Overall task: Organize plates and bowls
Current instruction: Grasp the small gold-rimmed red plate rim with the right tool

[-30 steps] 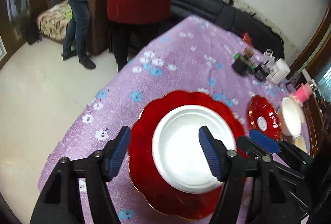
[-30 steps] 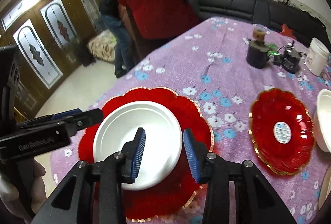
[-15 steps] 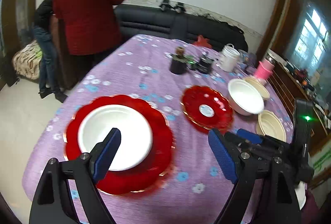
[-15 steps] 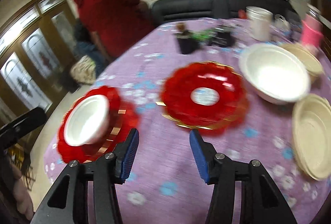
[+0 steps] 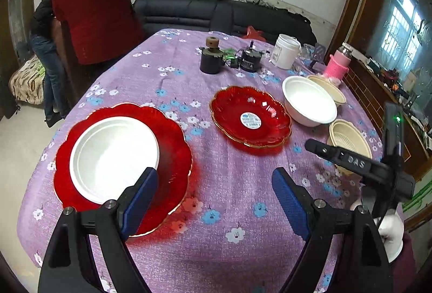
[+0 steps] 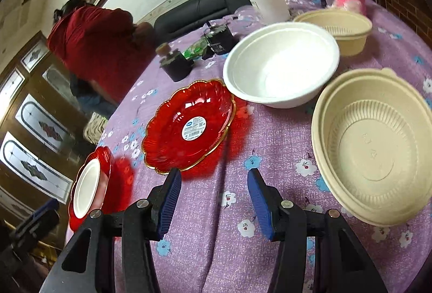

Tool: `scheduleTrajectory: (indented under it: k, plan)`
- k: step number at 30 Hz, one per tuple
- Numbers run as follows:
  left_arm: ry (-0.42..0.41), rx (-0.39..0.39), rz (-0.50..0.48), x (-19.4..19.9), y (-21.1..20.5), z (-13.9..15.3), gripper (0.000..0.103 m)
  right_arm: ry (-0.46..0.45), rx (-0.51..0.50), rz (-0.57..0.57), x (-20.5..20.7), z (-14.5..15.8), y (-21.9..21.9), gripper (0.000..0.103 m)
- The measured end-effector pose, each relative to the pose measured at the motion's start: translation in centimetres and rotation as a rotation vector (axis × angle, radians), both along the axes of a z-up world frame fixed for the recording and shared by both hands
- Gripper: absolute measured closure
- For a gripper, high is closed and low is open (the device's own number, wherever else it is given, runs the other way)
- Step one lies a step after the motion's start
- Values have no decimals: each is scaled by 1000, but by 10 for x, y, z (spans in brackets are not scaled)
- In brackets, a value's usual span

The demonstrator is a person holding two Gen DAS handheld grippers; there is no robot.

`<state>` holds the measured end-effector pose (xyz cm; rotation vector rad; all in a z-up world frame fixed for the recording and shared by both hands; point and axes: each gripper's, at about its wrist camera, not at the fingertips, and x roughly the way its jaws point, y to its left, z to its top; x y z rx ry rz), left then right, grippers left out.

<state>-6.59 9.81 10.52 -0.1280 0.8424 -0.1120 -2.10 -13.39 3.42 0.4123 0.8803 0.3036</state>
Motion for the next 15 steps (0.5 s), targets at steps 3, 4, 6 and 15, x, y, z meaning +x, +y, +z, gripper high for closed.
scheduleTrajectory:
  k: [3,4,6,15]
  plan:
    - [21,-16,-4,2,-5,-5,17,23,5,-3,16,-8,6,48]
    - [26,-17,-7,2,-6,-7,17,28,1,-14,22,-10,8,48]
    - [33,-11,-15,0,-11,-8,17,40,-5,-44,40,-17,13,48]
    - [50,12,8,-1,-4,-10,17,91,9,-47,60,-26,16,90]
